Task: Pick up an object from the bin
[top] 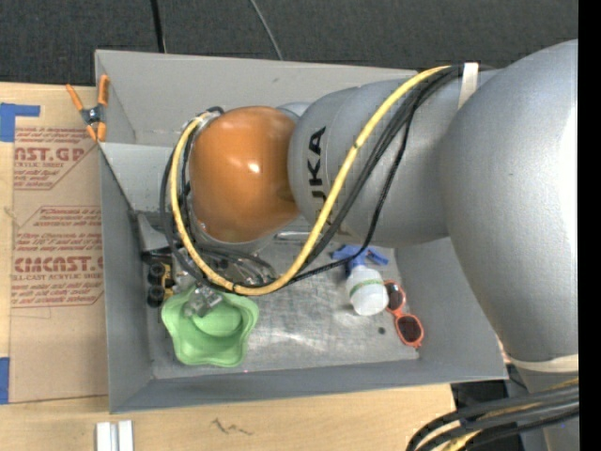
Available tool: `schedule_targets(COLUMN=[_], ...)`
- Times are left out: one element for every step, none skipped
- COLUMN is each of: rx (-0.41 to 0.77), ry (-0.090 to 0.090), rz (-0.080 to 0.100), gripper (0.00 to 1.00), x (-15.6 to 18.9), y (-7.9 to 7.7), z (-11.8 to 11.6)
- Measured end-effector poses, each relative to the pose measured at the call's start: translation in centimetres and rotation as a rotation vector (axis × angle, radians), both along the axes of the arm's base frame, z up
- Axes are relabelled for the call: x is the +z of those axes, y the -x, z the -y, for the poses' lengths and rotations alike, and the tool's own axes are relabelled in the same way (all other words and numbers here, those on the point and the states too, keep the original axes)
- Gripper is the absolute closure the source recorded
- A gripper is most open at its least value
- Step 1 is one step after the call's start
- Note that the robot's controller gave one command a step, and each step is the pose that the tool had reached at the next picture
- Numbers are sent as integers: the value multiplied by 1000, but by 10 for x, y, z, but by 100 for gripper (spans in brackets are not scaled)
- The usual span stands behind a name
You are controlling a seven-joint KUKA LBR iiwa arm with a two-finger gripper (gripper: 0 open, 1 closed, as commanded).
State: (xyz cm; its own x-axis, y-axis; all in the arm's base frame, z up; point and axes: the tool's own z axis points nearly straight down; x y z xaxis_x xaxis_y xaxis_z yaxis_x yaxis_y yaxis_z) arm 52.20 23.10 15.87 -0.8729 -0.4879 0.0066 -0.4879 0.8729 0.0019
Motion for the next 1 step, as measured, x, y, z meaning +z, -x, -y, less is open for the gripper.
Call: schedule_targets(rx=[2], ry=[-5], rz=[12], gripper=[100], x=[48], y=[-1], z=[-2])
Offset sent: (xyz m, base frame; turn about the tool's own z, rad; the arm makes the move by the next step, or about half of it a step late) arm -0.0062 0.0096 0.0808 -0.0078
